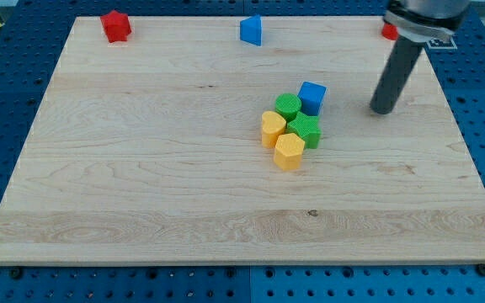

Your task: Move the blue cube to below the blue triangle

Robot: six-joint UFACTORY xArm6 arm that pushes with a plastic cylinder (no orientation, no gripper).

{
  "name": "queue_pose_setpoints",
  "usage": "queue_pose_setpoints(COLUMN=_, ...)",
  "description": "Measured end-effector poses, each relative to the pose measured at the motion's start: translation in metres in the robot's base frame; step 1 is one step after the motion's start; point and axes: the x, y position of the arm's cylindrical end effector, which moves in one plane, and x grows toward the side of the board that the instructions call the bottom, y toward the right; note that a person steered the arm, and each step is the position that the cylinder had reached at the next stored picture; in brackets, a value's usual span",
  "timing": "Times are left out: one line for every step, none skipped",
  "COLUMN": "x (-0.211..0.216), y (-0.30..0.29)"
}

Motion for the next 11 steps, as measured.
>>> queue_pose_setpoints(x=0.0, y=-0.047)
queue_pose_setpoints(x=0.0, y=-0.061)
queue_pose_setpoints(x=-0.009, y=-0.104)
queue_pose_setpoints(x=-0.013, y=-0.117)
queue_pose_setpoints(x=-0.013, y=-0.117)
queue_pose_setpoints(x=-0.016, y=-0.114)
queue_pose_setpoints(x=-0.016, y=-0.114)
queue_pose_setpoints(x=-0.038, y=-0.114)
queue_pose_setpoints(x=-0.044, y=-0.131)
queue_pose_setpoints(x=-0.044, y=-0.149)
queue_pose_setpoints(x=-0.046, y=-0.138)
